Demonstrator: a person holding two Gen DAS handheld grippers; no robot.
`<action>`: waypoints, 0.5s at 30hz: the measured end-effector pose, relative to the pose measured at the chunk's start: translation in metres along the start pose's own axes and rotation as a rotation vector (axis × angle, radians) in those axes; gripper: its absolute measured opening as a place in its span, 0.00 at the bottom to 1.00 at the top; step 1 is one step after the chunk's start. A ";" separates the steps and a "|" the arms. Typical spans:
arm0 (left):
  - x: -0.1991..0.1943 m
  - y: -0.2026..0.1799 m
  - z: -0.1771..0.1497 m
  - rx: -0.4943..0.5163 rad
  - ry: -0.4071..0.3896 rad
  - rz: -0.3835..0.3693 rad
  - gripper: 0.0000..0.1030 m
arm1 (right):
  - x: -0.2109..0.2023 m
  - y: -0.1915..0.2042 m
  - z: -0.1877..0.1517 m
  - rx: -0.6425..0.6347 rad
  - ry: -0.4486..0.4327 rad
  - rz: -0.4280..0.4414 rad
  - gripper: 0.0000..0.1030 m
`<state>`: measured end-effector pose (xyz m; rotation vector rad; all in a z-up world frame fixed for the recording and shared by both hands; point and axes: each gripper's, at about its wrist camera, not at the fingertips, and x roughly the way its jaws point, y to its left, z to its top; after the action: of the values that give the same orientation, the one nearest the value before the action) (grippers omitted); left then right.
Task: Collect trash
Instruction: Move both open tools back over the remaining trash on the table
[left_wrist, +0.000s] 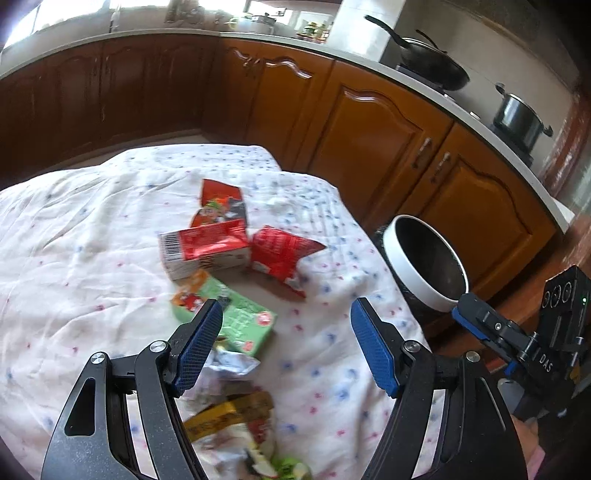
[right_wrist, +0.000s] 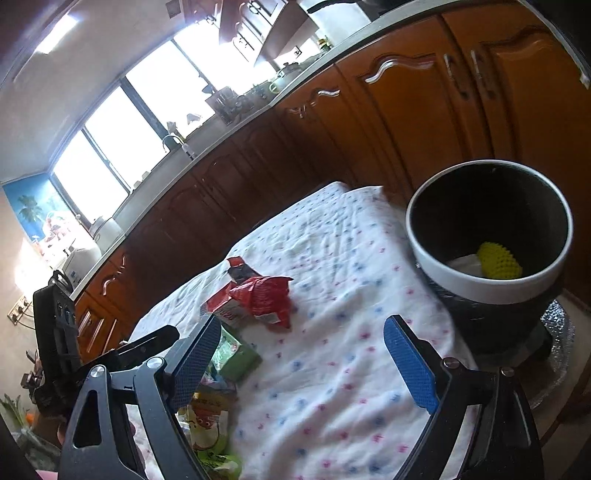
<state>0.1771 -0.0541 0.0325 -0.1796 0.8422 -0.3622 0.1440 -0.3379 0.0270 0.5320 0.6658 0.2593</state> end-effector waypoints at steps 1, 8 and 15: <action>-0.001 0.005 0.001 -0.006 -0.004 0.009 0.71 | 0.001 0.004 -0.004 -0.002 0.002 0.000 0.89; 0.001 0.033 0.010 -0.041 -0.009 0.051 0.71 | 0.028 0.014 -0.001 -0.001 0.046 0.027 0.89; 0.017 0.050 0.035 -0.034 0.006 0.093 0.71 | 0.056 0.016 0.006 0.021 0.081 0.078 0.89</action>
<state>0.2256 -0.0144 0.0287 -0.1701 0.8604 -0.2613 0.1897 -0.3047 0.0104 0.5707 0.7274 0.3491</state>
